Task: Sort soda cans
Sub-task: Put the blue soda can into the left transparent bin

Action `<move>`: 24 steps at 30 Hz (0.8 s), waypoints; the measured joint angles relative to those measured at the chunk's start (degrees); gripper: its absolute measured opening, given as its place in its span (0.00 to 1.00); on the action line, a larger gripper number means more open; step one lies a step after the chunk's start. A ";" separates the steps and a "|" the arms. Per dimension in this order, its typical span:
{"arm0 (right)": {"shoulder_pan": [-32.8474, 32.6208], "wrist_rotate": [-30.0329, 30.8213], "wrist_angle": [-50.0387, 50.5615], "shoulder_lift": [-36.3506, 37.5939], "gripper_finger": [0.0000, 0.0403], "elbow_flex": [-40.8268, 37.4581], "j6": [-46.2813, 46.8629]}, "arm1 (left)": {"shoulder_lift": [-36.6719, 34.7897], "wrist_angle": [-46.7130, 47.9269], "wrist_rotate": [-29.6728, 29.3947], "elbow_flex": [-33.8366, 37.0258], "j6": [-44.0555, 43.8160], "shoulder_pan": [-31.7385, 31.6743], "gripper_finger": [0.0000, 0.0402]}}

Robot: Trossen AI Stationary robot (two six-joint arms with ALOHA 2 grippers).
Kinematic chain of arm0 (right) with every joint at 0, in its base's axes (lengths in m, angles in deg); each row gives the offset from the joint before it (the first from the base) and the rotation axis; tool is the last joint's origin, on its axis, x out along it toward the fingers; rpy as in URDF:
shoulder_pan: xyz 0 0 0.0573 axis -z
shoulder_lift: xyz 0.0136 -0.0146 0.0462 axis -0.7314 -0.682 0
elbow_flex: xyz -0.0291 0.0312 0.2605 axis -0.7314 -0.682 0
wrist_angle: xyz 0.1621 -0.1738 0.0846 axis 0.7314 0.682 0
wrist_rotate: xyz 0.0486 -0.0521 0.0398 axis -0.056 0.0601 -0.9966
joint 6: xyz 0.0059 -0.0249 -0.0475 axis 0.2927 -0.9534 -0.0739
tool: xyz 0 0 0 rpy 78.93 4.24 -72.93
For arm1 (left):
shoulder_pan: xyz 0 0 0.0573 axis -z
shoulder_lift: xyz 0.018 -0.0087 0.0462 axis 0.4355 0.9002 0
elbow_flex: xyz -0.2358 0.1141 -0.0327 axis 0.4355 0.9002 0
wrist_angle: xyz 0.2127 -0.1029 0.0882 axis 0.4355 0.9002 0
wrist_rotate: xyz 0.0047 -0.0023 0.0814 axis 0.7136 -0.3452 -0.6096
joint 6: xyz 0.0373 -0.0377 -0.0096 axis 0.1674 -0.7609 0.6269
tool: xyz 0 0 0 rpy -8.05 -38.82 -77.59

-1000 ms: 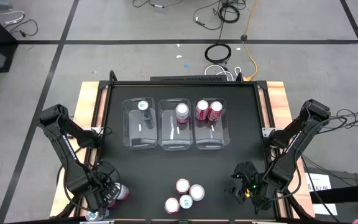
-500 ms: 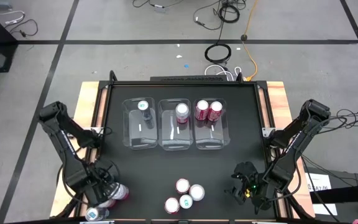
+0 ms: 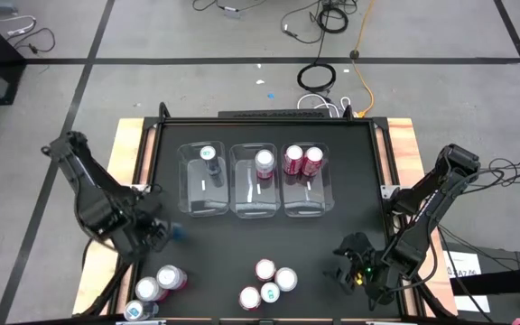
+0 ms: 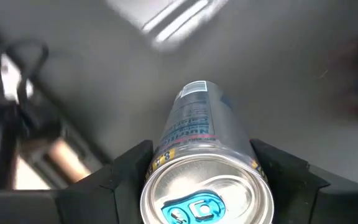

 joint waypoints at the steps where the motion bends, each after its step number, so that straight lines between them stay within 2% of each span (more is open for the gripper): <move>1: 0.00 0.83 0.00 0.00 0.98 0.00 0.01 | -1.15 0.05 -1.11 0.00 1.67 -0.87 0.63; 5: 0.16 2.93 -0.02 0.00 0.98 0.00 1.06 | -5.96 0.03 -5.22 0.00 8.34 -4.43 0.63; 11: 1.71 2.77 0.00 0.00 0.98 0.00 2.67 | -12.31 1.16 -11.72 -0.09 18.06 -12.04 0.63; 17: 4.54 2.75 0.00 0.00 0.98 0.00 3.61 | -15.23 1.86 -11.95 -0.09 32.35 -24.67 0.63; 24: 8.22 2.70 0.00 0.00 0.98 0.00 3.65 | -12.47 -4.03 -8.37 -0.09 55.60 -41.71 0.63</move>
